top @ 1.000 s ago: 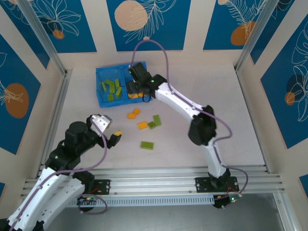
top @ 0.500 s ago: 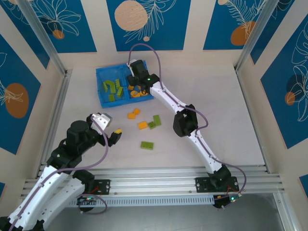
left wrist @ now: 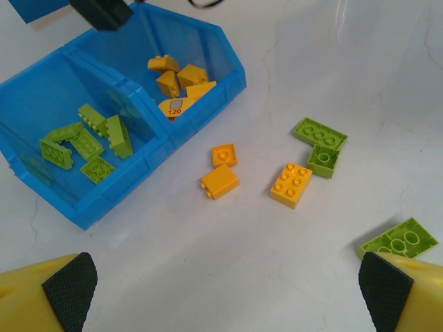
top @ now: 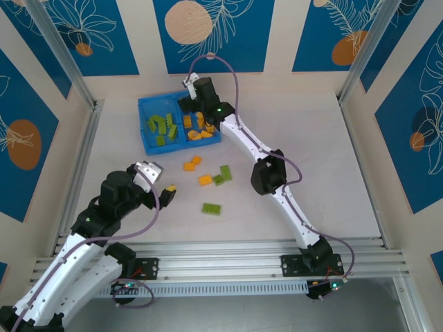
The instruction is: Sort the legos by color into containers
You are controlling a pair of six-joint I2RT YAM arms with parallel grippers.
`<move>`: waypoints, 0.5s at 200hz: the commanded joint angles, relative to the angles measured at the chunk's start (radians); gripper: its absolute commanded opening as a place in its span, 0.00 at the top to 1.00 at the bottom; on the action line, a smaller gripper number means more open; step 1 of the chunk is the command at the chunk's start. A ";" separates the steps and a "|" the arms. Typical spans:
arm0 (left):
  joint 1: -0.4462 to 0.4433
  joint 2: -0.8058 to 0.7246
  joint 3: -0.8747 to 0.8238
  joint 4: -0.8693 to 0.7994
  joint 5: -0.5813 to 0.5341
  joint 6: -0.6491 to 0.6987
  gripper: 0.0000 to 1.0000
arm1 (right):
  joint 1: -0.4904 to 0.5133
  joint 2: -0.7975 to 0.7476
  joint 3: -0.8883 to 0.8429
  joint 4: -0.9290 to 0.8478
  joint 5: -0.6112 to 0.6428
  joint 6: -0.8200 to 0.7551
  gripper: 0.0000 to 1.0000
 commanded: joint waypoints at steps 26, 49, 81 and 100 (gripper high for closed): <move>0.005 0.037 0.004 0.058 -0.002 -0.145 0.00 | 0.035 -0.425 -0.164 -0.247 -0.115 0.120 0.11; 0.004 0.118 0.048 0.062 0.023 -0.350 0.00 | 0.036 -0.654 -0.405 -0.345 -0.229 0.161 0.09; -0.007 0.284 0.145 -0.028 0.030 -0.613 0.00 | 0.036 -0.976 -0.783 -0.429 -0.335 0.227 0.04; -0.043 0.368 0.186 -0.078 0.051 -0.706 0.02 | 0.025 -1.160 -1.030 -0.441 -0.341 0.309 0.01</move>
